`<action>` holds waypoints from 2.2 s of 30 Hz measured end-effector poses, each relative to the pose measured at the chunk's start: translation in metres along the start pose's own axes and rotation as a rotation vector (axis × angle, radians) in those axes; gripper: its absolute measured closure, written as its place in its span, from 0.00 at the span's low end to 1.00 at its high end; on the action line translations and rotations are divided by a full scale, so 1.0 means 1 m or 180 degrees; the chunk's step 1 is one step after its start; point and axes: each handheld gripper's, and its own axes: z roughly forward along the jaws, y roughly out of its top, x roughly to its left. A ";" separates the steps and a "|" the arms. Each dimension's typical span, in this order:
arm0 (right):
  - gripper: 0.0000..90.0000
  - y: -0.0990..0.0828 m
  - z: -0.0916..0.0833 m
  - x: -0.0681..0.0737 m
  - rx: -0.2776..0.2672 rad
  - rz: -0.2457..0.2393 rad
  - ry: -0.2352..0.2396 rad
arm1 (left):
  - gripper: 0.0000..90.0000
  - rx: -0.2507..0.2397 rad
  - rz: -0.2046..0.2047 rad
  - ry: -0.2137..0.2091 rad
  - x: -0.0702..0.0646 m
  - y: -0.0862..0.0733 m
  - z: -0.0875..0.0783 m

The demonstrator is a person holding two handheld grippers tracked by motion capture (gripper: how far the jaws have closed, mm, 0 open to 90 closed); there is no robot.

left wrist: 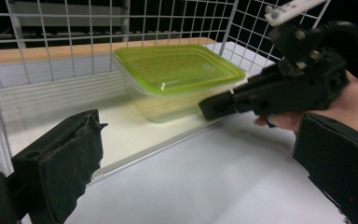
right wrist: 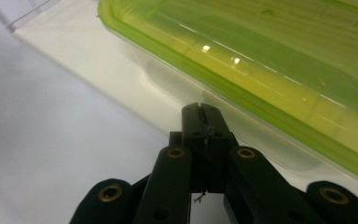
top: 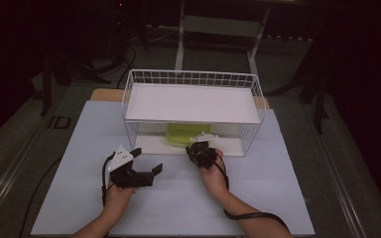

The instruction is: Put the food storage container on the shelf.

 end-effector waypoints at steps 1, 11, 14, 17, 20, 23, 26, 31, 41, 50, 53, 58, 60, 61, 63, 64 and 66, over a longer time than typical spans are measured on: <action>1.00 0.001 0.001 -0.001 -0.0003 0.0016 -0.0008 | 0.02 0.0000 0.0000 0.0000 0.000 0.000 0.000; 1.00 0.010 0.007 -0.013 -0.0066 0.0075 -0.0115 | 0.02 0.0085 -0.0028 -0.0065 0.001 -0.004 0.002; 1.00 0.012 0.009 -0.016 -0.0061 0.0142 -0.0136 | 0.02 0.0096 -0.0035 -0.0074 0.000 -0.005 0.003; 1.00 0.013 0.009 -0.018 -0.0053 0.0184 -0.0134 | 0.02 0.0133 -0.0037 -0.0078 0.001 -0.005 0.003; 1.00 0.016 0.011 -0.019 -0.0085 0.0133 -0.0136 | 0.02 0.0125 -0.0042 -0.0081 0.001 -0.006 0.003; 1.00 0.015 0.011 -0.018 -0.0089 0.0081 -0.0151 | 0.02 0.0127 -0.0047 -0.0092 0.001 -0.007 0.003; 0.99 0.016 0.012 -0.016 -0.0091 0.0028 -0.0163 | 0.02 0.0139 -0.0042 -0.0085 0.001 -0.007 0.003; 0.98 0.014 0.011 -0.013 -0.0091 0.0101 -0.0111 | 0.02 0.0142 -0.0004 -0.0084 0.000 -0.007 0.004; 0.96 0.011 0.002 -0.006 -0.0120 0.0071 0.0027 | 0.02 0.0166 0.0024 -0.0058 0.001 -0.006 0.004; 0.78 0.007 -0.011 0.003 -0.0193 0.0019 0.0062 | 0.02 0.0219 0.0036 -0.0099 0.003 -0.005 0.007; 0.68 0.007 -0.013 0.003 -0.0220 0.0038 0.0036 | 0.02 0.0228 0.0056 -0.0117 0.003 -0.005 0.007; 0.45 0.003 -0.019 0.004 -0.0336 0.0048 0.0163 | 0.02 0.0261 0.0083 -0.0237 0.003 -0.003 0.010; 0.38 0.000 -0.023 0.004 -0.0357 0.0005 0.0295 | 0.02 0.0254 0.0065 -0.0327 0.003 -0.003 0.011; 0.38 0.000 -0.023 0.004 -0.0357 0.0005 0.0295 | 0.02 0.0254 0.0065 -0.0327 0.003 -0.003 0.011; 0.28 -0.001 -0.028 0.004 -0.0394 -0.0006 0.0426 | 0.02 0.0295 0.0115 -0.0364 0.001 0.000 0.013; 0.22 -0.002 -0.032 0.004 -0.0455 0.0039 0.0517 | 0.02 0.0287 0.0120 -0.0426 0.000 0.003 0.013; 0.20 -0.003 -0.035 0.006 -0.0508 0.0032 0.0551 | 0.02 0.0264 0.0122 -0.0508 -0.001 0.007 0.013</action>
